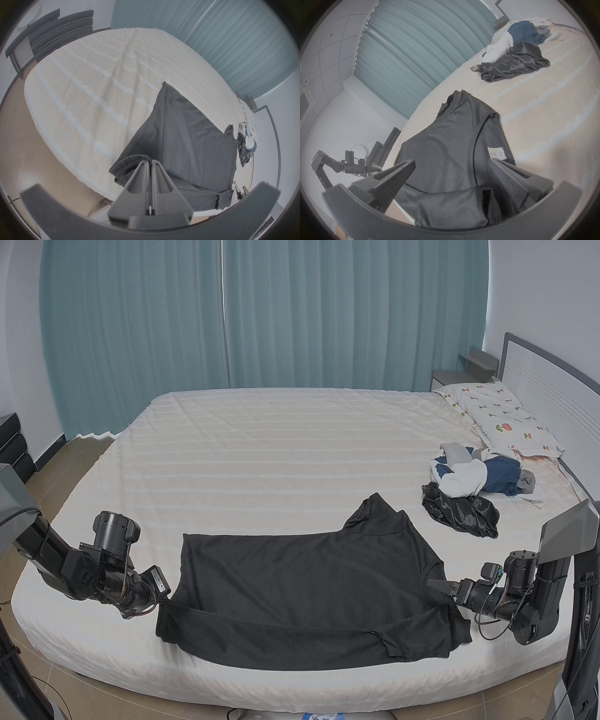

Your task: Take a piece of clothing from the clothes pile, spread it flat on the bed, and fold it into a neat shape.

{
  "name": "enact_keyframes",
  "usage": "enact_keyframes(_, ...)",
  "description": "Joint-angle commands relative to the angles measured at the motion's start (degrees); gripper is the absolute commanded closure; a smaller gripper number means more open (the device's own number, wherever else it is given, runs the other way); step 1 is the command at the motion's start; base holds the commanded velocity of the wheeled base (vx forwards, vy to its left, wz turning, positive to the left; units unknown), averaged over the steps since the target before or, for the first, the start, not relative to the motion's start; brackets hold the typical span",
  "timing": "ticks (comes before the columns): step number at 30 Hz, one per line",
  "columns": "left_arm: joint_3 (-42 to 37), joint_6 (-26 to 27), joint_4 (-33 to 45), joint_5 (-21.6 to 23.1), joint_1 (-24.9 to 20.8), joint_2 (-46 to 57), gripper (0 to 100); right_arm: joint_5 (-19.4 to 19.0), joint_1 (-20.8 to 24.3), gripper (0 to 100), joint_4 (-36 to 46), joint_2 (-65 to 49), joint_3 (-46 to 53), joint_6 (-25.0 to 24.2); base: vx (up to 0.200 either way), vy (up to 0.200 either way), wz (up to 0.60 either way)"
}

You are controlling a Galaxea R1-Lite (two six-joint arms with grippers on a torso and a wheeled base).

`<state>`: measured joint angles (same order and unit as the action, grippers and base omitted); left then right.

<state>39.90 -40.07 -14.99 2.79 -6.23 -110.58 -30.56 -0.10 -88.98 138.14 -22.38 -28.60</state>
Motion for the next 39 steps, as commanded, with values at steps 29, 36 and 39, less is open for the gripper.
enact_keyframes(29,0.1,0.0,0.1,0.0,0.3,-0.9,100,2.2,-0.7,100,-0.7,6.1,3.6,16.8,0.000,0.000,0.00)
enact_keyframes(36,0.1,0.2,0.1,0.0,0.5,-1.3,100,1.6,-2.4,100,-0.7,4.0,3.0,16.0,0.000,0.000,0.00)
enact_keyframes(39,0.1,1.0,0.1,-0.1,0.5,-1.5,100,1.4,-2.6,100,-0.7,2.9,3.0,15.0,0.000,0.000,0.00)
